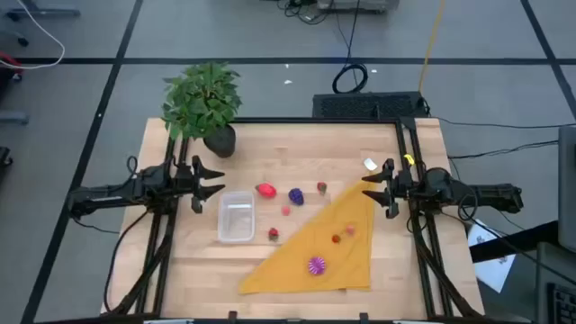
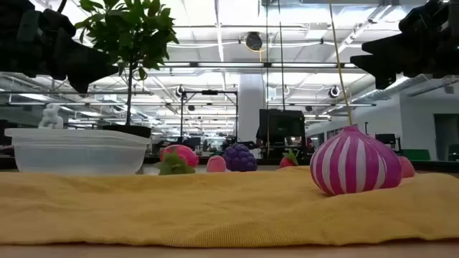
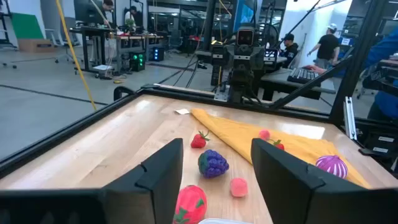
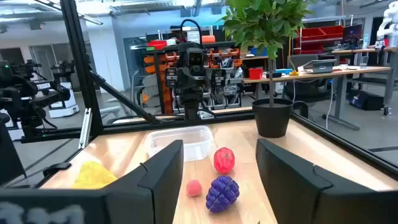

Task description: Pick and placing Produce into tupperware

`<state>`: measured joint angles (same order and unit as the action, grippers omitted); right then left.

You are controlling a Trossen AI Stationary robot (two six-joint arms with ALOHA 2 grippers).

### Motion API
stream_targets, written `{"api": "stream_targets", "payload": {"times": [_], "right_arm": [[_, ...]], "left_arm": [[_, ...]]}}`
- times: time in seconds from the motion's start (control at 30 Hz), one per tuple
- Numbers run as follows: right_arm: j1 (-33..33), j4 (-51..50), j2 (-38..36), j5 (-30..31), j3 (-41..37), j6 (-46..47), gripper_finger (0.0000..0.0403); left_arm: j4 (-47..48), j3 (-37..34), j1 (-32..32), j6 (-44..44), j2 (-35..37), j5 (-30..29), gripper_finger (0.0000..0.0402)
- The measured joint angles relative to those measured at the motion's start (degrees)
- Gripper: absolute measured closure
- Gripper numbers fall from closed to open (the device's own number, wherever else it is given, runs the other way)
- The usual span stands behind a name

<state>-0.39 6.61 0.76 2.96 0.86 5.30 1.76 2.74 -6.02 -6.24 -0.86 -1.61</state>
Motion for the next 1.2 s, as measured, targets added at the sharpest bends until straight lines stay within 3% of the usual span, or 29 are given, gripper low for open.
{"api": "stream_targets", "payload": {"times": [1.2], "right_arm": [[-0.02,0.02,0.02,1.41,-0.01,0.01,0.0211]], "left_arm": [[0.00,-0.01,-0.02,0.00,0.01,0.00,0.0206]]}}
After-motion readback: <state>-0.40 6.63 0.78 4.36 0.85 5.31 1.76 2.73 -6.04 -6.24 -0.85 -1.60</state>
